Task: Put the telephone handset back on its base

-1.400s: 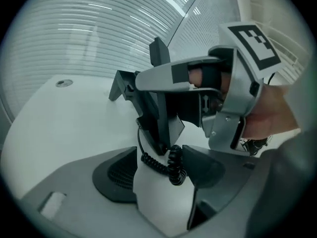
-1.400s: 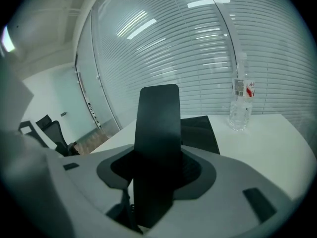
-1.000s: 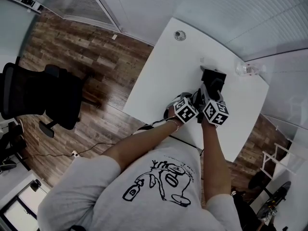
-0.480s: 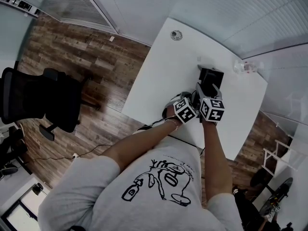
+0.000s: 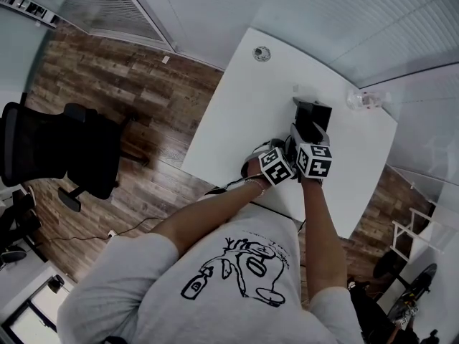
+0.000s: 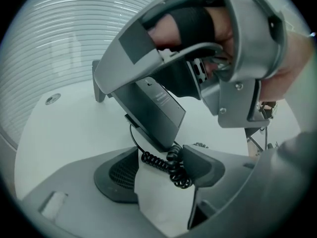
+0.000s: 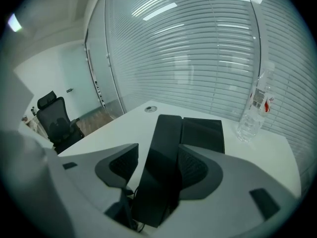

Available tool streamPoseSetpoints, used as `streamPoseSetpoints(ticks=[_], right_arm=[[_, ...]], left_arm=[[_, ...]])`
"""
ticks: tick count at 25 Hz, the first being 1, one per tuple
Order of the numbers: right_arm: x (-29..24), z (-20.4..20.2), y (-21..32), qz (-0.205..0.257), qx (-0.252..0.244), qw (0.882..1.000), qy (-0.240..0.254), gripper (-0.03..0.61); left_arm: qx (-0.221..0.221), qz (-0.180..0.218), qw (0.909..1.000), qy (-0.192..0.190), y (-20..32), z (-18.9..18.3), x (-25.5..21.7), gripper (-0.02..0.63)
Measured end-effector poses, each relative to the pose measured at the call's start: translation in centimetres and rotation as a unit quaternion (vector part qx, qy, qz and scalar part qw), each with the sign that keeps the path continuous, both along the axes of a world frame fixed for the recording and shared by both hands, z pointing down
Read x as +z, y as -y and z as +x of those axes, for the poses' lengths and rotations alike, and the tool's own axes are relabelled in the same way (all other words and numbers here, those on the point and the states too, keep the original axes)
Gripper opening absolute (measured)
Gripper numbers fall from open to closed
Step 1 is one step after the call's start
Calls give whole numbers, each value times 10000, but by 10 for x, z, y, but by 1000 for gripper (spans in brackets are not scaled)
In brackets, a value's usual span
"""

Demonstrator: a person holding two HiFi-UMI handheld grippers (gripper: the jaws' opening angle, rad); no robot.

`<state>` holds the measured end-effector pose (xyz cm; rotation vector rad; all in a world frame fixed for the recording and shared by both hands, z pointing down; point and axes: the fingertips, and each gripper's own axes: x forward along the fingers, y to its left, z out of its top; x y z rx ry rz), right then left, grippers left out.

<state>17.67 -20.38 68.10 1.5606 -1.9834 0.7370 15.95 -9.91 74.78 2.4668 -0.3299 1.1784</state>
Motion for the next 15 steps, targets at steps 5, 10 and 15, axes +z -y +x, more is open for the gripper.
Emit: streamPoseSetpoints(ticks=[5,10,15], right_arm=[[-5,5,-1,105,115,9999,61,216],[-30,21,-17,387,315,9985,244,215],[-66,48,-42,723,510,9953,401,191]], left_arm=[[104,82,9999,10,0,-2,1,279],[209,69,9997,-118,-7,-14,-10,279],[63,-359,9967,-720,-19,-32,-45,273]])
